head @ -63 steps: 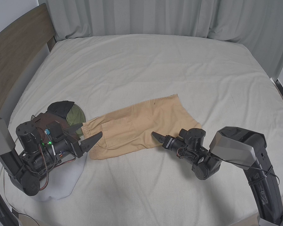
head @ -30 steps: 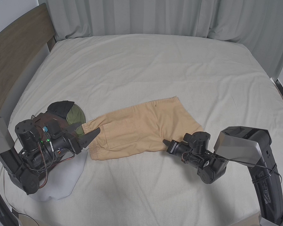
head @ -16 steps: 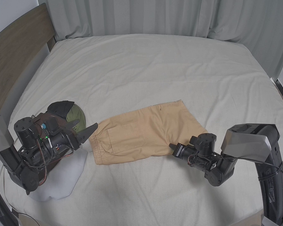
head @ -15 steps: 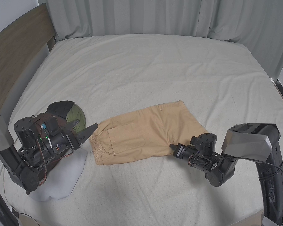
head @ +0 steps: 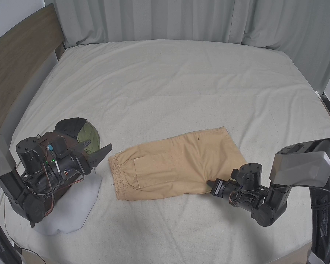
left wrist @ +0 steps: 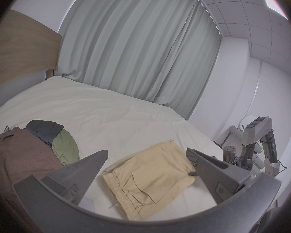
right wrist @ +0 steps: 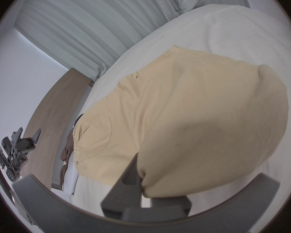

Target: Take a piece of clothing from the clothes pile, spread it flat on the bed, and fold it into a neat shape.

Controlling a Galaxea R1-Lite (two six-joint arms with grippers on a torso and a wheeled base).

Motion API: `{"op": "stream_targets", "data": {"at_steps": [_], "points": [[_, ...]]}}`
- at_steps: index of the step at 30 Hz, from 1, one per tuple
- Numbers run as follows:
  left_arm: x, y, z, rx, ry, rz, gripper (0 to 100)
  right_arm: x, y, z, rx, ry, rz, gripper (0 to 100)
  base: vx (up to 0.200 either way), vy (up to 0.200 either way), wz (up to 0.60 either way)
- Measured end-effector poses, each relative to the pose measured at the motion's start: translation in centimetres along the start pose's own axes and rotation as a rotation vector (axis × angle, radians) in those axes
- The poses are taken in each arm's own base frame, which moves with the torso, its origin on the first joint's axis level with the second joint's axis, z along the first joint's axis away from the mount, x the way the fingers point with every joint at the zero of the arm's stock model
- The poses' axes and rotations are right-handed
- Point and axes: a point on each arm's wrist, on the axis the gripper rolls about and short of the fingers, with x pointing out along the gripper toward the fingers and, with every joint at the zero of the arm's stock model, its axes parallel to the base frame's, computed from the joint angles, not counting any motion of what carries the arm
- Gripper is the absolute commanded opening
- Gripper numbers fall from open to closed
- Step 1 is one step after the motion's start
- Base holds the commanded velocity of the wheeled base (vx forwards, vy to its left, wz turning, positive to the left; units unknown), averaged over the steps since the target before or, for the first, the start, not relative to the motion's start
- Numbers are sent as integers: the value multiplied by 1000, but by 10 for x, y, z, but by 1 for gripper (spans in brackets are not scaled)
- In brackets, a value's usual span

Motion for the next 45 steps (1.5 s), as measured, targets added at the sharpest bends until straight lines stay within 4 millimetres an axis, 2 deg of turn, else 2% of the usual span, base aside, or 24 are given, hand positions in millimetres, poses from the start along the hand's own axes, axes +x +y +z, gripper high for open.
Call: {"op": "stream_targets", "data": {"at_steps": [9,14,15,24,30,38,45], "points": [[-1,2,-1,-2,4,3,100,-33,-6,-16,-5,59,-51,0,0,0,0],[0,3,-2,-3,8,5,100,-40,-7,-20,-9,58,-47,0,0,0,0],[-1,4,-2,-3,9,6,100,-40,-7,-21,-9,60,-46,100,0,0,0],[0,4,-1,2,4,5,100,-38,-11,-30,-14,68,-39,100,0,0,0],[0,3,2,7,-5,-5,100,-52,-8,-47,-48,151,-43,100,0,0,0],[-2,0,7,15,-19,-39,100,-75,13,-60,-118,227,62,100,0,0,0],[-4,-2,6,12,-8,-62,100,-85,33,-52,-137,203,148,100,0,0,0]]}}
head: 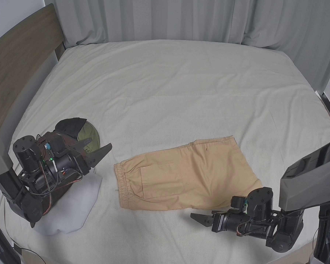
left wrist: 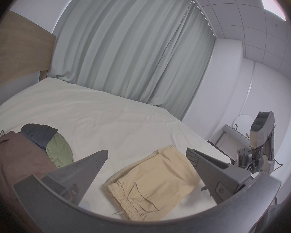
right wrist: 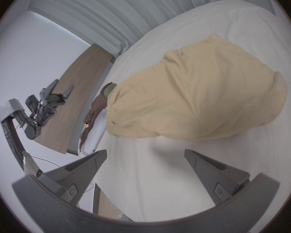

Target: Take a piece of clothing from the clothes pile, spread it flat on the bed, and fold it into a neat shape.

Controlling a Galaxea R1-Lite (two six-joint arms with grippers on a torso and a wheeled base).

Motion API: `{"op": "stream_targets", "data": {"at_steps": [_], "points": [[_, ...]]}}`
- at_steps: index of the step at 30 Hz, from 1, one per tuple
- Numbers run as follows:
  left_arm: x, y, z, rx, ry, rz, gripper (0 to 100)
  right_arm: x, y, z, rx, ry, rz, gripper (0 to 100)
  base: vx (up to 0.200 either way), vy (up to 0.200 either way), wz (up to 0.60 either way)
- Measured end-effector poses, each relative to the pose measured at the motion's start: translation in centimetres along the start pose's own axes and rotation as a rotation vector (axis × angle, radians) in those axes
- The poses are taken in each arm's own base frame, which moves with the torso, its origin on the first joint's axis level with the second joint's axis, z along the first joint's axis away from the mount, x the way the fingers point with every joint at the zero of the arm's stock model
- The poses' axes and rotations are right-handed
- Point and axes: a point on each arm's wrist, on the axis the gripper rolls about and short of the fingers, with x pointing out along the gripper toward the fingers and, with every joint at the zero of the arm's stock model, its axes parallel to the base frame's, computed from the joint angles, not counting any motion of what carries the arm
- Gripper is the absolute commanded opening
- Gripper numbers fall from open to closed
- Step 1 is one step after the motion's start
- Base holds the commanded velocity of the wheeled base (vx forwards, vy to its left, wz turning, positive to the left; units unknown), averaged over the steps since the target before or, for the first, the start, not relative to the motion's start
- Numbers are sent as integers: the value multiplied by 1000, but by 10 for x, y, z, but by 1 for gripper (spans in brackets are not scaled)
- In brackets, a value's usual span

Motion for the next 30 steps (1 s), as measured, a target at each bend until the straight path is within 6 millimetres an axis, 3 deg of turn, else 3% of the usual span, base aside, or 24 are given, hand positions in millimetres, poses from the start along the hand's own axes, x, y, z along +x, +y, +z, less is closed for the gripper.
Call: {"op": "stream_targets", "data": {"at_steps": [10,19,30], "points": [[0,-4,0,-72,6,-30,100,-14,25,21,-36,-82,118,100,0,0,0],[0,-10,5,-98,-4,-55,100,-39,45,49,-76,-195,231,100,0,0,0],[0,-17,4,-107,7,-96,100,-65,38,82,-95,-303,285,100,0,0,0]]}}
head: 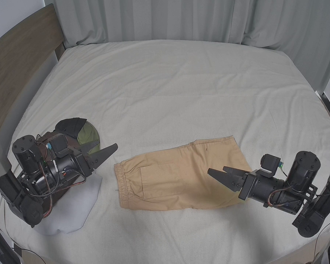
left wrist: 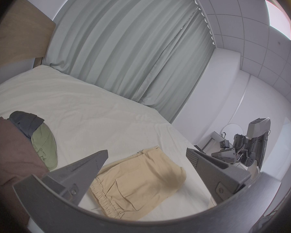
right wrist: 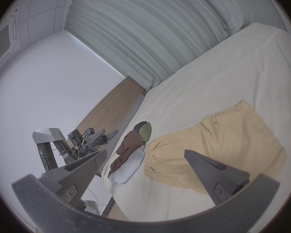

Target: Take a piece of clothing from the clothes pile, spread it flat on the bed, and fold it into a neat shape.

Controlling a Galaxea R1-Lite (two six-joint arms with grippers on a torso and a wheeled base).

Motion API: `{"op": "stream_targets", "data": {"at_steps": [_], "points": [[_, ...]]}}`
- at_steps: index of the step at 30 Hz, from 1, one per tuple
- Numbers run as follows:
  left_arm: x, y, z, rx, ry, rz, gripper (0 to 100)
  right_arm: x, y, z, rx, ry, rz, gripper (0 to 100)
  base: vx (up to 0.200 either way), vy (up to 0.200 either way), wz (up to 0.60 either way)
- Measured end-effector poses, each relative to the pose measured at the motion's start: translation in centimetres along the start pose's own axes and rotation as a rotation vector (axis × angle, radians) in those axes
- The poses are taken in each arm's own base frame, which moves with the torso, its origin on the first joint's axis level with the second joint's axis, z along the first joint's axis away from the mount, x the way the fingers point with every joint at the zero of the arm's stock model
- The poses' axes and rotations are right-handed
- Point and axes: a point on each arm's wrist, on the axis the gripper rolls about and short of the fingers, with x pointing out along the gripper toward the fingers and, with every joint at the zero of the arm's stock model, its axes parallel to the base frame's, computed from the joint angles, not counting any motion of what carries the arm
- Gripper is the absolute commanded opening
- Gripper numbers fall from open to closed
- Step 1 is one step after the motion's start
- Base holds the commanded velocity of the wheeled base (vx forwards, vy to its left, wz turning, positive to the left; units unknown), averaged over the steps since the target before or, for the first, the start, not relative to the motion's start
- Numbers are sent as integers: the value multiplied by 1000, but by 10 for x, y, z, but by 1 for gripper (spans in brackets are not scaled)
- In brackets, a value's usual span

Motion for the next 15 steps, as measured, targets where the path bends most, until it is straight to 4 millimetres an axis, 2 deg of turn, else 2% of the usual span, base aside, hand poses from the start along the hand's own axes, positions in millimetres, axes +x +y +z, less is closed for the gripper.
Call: {"op": "stream_targets", "data": {"at_steps": [15], "points": [[6,11,-15,-112,48,21,100,-3,-2,-3,7,16,-10,100,0,0,0]]}}
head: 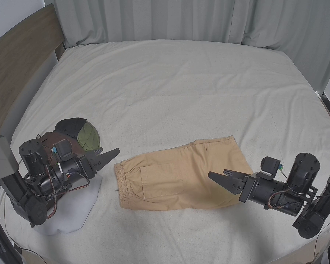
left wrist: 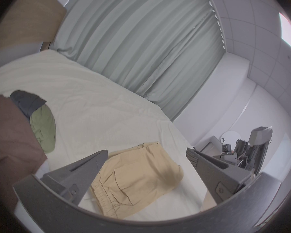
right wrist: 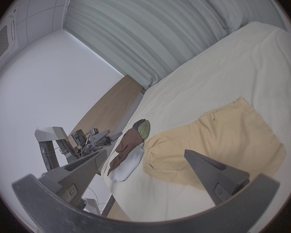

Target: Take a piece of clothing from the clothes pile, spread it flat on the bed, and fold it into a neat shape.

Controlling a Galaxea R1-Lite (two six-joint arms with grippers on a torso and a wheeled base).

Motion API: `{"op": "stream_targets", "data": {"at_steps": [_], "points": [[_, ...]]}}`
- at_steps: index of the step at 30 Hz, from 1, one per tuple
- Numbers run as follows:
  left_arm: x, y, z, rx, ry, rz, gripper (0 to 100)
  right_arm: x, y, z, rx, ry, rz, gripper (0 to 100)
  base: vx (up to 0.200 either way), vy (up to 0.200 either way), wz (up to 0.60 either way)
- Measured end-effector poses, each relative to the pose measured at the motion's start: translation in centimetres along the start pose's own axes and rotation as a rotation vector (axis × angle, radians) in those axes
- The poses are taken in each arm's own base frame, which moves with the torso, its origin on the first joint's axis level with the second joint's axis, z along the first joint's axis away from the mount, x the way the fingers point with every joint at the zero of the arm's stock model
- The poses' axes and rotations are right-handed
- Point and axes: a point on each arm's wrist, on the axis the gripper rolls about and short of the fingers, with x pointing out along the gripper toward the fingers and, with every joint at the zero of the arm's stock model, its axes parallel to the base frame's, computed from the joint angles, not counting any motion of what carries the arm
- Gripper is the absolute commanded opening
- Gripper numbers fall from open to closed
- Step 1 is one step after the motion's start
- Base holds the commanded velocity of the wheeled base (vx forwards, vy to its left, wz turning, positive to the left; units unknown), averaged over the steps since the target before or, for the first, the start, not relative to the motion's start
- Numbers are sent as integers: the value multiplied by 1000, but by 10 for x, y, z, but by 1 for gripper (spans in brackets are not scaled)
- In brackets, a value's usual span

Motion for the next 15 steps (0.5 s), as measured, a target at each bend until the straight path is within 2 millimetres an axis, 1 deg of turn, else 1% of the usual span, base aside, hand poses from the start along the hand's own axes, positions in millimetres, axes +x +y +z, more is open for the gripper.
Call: {"op": "stream_targets", "data": {"at_steps": [5,11,15], "points": [[3,5,-5,-85,17,9,100,1,-1,-3,5,14,-6,100,0,0,0],[8,13,-17,-117,54,24,100,2,-4,-6,9,25,-13,100,0,0,0],[10,17,-21,-126,64,33,100,2,-5,-6,10,26,-20,100,0,0,0]]}}
